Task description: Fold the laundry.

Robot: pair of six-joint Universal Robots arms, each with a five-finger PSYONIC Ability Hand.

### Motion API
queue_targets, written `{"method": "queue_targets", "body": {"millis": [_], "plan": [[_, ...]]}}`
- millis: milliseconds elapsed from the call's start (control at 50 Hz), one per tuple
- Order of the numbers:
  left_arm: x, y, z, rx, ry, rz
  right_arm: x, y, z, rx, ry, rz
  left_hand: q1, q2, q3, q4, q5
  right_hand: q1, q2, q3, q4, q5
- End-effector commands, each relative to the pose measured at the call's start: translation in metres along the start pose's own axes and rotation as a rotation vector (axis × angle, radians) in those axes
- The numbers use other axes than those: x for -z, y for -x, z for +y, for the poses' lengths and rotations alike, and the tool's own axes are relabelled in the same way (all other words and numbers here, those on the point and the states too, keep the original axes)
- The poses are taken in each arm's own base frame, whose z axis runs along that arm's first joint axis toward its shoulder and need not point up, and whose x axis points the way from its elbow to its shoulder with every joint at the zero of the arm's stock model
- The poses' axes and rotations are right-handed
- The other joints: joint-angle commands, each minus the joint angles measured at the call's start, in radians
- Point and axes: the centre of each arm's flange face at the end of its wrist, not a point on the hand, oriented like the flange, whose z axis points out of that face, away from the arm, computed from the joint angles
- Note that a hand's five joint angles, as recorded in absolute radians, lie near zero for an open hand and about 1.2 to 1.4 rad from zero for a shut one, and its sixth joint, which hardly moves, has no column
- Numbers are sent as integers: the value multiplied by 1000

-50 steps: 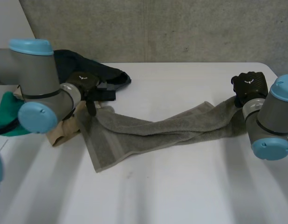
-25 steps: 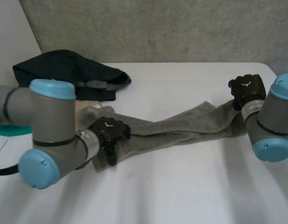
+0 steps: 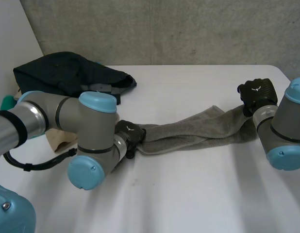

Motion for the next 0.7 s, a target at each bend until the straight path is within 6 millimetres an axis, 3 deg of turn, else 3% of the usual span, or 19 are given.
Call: {"method": "queue_targets", "body": {"millis": [20, 100, 200, 280, 340, 420, 520, 580, 600, 700], "plan": [[31, 22, -28, -14, -48, -110, 12, -5, -16, 21, -21, -13, 574, 274, 237, 202, 210, 264, 217, 210, 202, 232], [64, 40, -50, -29, -112, -152, 27, -9, -34, 120, -31, -63, 574, 274, 237, 202, 210, 264, 217, 210, 202, 232], [112, 67, -76, -82, -187, -191, 61, -27, -62, 319, 23, -116, 574, 274, 237, 202, 210, 264, 217, 210, 202, 232], [139, 86, -88, -79, -226, -213, 85, -39, -74, 411, 76, -148, 574, 274, 237, 202, 210, 264, 217, 210, 202, 232], [147, 94, -91, -83, -229, -209, 96, -44, -76, 434, 108, -167, 574, 274, 237, 202, 210, 264, 217, 210, 202, 232], [139, 106, -83, -98, -171, -191, 103, -43, -78, 431, 122, -195, 574, 274, 237, 202, 210, 264, 217, 210, 202, 232], [103, 107, -62, -70, -76, -131, 94, -25, -66, 392, 136, -234, 574, 274, 237, 202, 210, 264, 217, 210, 202, 232], [93, 97, -49, -51, -14, -78, 87, -18, -60, 368, 136, -238, 247, -53, -90, -125, -117, 264, 217, 210, 202, 232], [88, 88, -40, -26, 29, -38, 80, -16, -55, 347, 131, -227, 4, -295, -333, -368, -360, 264, 217, 210, 202, 232], [85, 66, -21, 66, 85, 33, 59, -14, -45, 298, 106, -168, -259, -559, -596, -631, -623, 264, 217, 210, 202, 232]]}}
